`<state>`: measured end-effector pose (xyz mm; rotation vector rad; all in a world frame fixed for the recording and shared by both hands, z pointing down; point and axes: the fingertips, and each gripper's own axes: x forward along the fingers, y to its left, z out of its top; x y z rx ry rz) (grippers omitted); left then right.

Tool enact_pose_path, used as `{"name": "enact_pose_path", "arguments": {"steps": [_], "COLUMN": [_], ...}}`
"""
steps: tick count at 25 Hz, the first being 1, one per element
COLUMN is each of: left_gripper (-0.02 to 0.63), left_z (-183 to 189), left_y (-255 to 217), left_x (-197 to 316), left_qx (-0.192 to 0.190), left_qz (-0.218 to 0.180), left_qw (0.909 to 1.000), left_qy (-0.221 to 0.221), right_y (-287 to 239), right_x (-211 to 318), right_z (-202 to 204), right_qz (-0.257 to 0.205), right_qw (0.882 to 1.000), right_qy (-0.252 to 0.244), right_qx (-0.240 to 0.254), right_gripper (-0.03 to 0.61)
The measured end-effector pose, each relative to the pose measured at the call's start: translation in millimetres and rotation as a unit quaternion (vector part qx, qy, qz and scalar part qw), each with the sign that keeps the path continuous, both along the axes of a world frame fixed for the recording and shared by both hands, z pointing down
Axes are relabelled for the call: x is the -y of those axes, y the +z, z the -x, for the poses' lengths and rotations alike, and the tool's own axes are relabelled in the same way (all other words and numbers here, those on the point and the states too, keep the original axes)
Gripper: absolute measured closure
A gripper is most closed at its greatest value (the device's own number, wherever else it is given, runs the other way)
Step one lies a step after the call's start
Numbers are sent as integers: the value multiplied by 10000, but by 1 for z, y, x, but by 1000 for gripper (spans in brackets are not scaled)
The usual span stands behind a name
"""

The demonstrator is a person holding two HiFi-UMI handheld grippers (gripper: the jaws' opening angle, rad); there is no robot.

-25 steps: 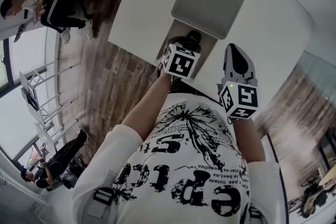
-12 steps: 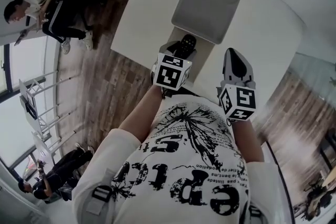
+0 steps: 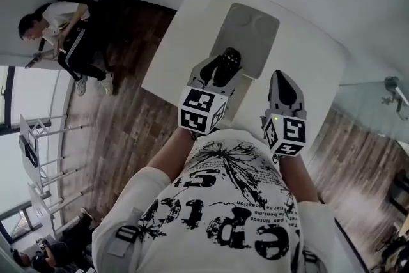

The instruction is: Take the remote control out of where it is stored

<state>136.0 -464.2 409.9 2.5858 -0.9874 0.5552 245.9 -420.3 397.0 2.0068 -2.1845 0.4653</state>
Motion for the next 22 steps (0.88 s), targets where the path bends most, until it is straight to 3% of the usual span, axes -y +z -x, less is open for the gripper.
{"name": "enact_pose_path", "arguments": {"steps": [5, 10, 14, 18, 22], "left_gripper": [348, 348, 348, 348, 348], "left_z": [-15, -27, -28, -29, -34], "left_y": [-53, -106, -139, -157, -156], "left_x": [4, -2, -15, -24, -25], "left_qx": [-625, -1203, -1447, -1598, -1623], "left_qz": [-832, -1590, -2063, -2303, -2267], "left_qw": [9946, 9797, 9673, 9588, 9588], "left_qy": [-15, 189, 280, 451, 549], "right_y": [-40, -75, -99, -112, -112], "right_x": [-3, -9, -17, -26, -33], "right_z": [-16, -33, -45, -52, -53], "right_qz": [-490, -961, -1216, -1365, -1341], "right_qw": [9986, 9945, 9907, 9878, 9877], "right_qy": [158, 384, 554, 680, 709], "right_qx": [-133, -174, -240, -321, -371], "right_gripper": [578, 578, 578, 578, 578]}}
